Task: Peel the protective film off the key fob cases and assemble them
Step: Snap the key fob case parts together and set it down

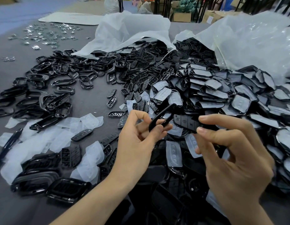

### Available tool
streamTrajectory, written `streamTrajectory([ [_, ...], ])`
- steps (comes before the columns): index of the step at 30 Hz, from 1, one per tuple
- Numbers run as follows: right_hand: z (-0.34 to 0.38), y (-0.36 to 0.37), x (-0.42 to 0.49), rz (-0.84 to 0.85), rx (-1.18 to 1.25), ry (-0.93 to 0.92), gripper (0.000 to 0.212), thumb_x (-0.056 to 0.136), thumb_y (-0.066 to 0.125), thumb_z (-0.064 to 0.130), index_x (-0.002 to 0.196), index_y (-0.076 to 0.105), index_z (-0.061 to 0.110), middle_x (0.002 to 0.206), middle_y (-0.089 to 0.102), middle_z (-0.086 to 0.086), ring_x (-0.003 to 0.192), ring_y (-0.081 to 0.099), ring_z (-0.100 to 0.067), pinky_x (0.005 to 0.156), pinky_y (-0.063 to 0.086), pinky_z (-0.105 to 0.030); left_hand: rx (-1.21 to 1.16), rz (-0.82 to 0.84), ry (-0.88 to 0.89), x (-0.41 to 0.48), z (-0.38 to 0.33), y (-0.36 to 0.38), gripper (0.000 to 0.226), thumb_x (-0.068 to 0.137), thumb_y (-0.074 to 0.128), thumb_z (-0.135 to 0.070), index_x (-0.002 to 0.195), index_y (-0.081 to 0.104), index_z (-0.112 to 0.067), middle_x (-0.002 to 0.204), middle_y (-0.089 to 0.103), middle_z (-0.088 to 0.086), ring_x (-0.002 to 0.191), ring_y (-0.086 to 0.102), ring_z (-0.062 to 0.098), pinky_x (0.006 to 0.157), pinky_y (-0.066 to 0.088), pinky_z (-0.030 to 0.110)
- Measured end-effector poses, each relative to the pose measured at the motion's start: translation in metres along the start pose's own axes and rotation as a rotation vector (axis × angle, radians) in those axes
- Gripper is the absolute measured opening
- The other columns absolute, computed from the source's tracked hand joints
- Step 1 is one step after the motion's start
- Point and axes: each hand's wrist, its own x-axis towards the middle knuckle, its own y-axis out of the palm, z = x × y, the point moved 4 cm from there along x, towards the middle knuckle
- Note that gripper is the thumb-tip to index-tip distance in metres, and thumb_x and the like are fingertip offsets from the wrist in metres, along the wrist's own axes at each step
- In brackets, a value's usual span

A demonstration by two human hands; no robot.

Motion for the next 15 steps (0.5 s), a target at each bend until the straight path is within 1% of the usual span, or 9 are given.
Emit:
streamTrajectory([
  [2, 0.0018, -0.0009, 0.0014, -0.008, -0.041, -0.017, 0.008, 0.079, 0.069, -0.005, 0.073, 0.067, -0.002, 0.089, 0.057, -0.005, 0.064, 0.05, -0.006, 0.06, 0.04, -0.014, -0.001, 0.0, 0.003, -0.0003, -0.0001, -0.0001, 0.021, 0.091, 0.054, 0.009, 0.086, 0.041, -0.008, 0.084, 0.074, -0.001, 0.084, 0.073, 0.014, 0.073, 0.054, 0.017],
  [4, 0.0036, -0.002, 0.0023, -0.015, -0.083, -0.029, 0.008, 0.078, 0.071, -0.006, 0.072, 0.068, -0.001, 0.078, 0.053, -0.007, 0.056, 0.04, -0.009, 0.052, 0.033, -0.018, -0.009, 0.0, 0.001, -0.0008, 0.0002, -0.0005, 0.021, 0.091, 0.054, 0.008, 0.086, 0.042, -0.009, 0.086, 0.074, 0.001, 0.085, 0.073, 0.017, 0.074, 0.054, 0.018],
  [6, 0.0047, -0.0029, 0.0028, -0.022, -0.111, -0.04, 0.008, 0.077, 0.072, -0.006, 0.071, 0.069, -0.001, 0.074, 0.052, -0.007, 0.053, 0.035, -0.011, 0.049, 0.029, -0.018, -0.017, -0.011, 0.005, -0.0003, -0.0001, -0.0009, 0.022, 0.092, 0.055, 0.005, 0.085, 0.043, -0.013, 0.088, 0.075, 0.005, 0.086, 0.073, 0.02, 0.074, 0.055, 0.019],
  [8, 0.0059, -0.0036, 0.0027, -0.019, -0.114, -0.046, 0.009, 0.076, 0.072, -0.006, 0.069, 0.069, -0.001, 0.073, 0.052, -0.006, 0.053, 0.035, -0.011, 0.048, 0.029, -0.02, -0.029, -0.017, 0.002, -0.0002, -0.0005, -0.001, 0.025, 0.092, 0.056, 0.002, 0.081, 0.045, -0.018, 0.086, 0.074, 0.009, 0.085, 0.073, 0.022, 0.073, 0.055, 0.02],
  [11, 0.0069, -0.0042, 0.0032, -0.024, -0.102, -0.051, 0.012, 0.076, 0.072, -0.006, 0.065, 0.067, -0.003, 0.073, 0.051, -0.006, 0.053, 0.036, -0.009, 0.048, 0.03, -0.019, -0.033, -0.014, -0.002, -0.0005, -0.001, -0.0011, 0.03, 0.092, 0.057, -0.001, 0.077, 0.047, -0.024, 0.083, 0.075, 0.009, 0.083, 0.074, 0.023, 0.072, 0.056, 0.02],
  [15, 0.0076, -0.0034, 0.003, -0.016, -0.094, -0.044, 0.014, 0.076, 0.072, -0.006, 0.063, 0.067, -0.002, 0.073, 0.052, -0.005, 0.053, 0.035, -0.007, 0.048, 0.03, -0.015, -0.026, -0.029, 0.011, -0.0009, -0.0006, -0.0019, 0.025, 0.093, 0.056, -0.002, 0.085, 0.044, -0.022, 0.082, 0.075, 0.009, 0.079, 0.074, 0.023, 0.069, 0.056, 0.02],
])
